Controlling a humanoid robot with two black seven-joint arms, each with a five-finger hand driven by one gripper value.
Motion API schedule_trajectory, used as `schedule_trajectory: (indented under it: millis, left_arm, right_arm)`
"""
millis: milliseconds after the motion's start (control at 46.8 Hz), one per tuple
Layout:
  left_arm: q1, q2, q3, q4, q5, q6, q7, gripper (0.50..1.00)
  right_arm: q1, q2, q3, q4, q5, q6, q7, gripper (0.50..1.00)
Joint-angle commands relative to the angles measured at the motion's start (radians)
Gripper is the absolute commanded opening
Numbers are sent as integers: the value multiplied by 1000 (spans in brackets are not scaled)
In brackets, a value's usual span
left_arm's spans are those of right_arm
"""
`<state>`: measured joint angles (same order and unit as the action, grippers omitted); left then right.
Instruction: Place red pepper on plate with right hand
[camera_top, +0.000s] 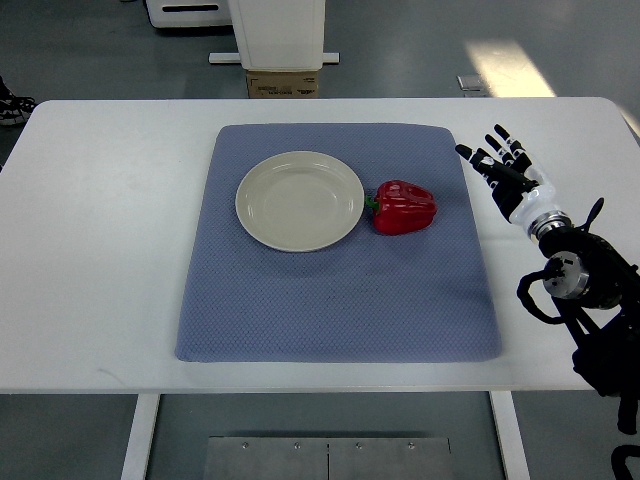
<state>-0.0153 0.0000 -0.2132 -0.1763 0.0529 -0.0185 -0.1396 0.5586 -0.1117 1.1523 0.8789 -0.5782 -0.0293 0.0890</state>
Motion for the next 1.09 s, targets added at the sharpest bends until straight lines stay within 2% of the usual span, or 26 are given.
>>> schedule_trajectory:
  millis: [0,1070]
  left_arm:
    - [0,0,0,0,-1,0,0,1000]
    - [0,0,0,0,1,0,0,1000]
  right_arm:
    - [1,0,-2,0,0,0,3,1000]
    - [58,-3,-5,-17,15,-1,9,1000]
